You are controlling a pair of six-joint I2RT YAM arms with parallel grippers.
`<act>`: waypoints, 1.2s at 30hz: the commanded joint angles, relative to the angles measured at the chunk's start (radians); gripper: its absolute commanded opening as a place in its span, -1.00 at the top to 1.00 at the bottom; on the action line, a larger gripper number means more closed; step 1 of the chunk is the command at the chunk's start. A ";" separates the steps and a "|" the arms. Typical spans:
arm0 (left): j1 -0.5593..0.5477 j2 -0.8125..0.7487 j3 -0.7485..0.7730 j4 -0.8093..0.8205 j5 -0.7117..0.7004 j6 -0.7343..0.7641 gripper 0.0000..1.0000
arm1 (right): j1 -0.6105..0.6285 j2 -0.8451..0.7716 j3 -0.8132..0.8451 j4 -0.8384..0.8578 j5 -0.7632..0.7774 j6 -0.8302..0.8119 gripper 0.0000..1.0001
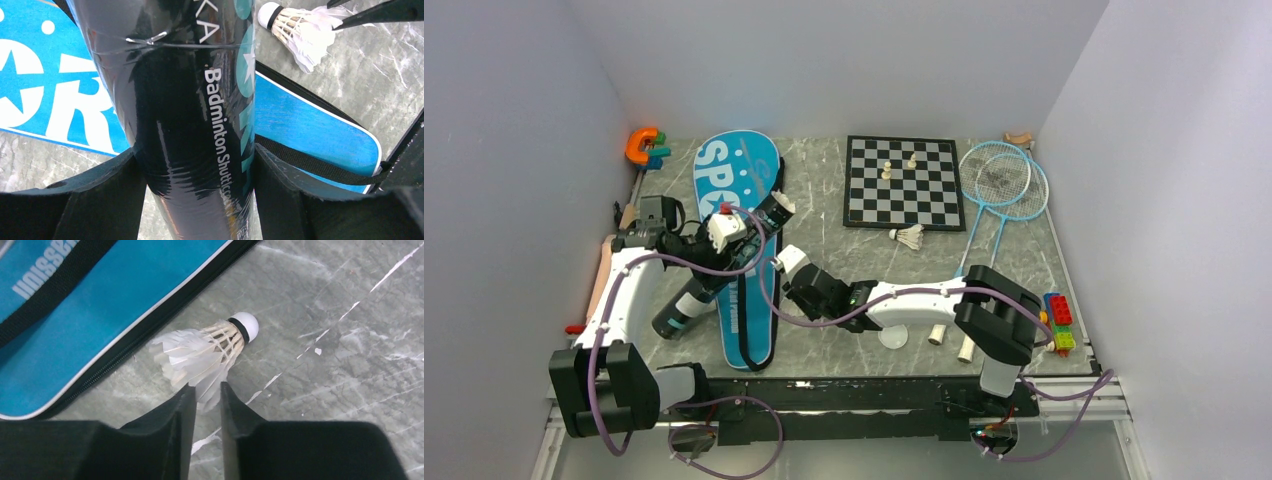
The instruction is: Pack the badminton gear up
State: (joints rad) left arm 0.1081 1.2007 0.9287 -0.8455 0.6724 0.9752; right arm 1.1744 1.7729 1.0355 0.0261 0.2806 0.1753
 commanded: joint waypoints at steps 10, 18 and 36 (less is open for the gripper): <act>0.005 -0.038 0.008 -0.012 0.079 0.048 0.99 | -0.042 -0.226 -0.004 -0.045 0.031 0.048 1.00; 0.004 -0.057 0.000 -0.091 0.125 0.223 1.00 | -0.364 -0.598 -0.108 -0.178 -0.427 0.167 1.00; 0.002 -0.163 -0.012 -0.392 0.178 0.824 1.00 | -0.605 -0.754 -0.076 -0.145 -1.132 0.301 1.00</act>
State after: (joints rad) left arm 0.1078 1.0580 0.8948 -1.1450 0.7986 1.6165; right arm 0.5724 1.0088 0.9497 -0.2352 -0.6888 0.4049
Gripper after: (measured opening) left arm 0.709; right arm 0.009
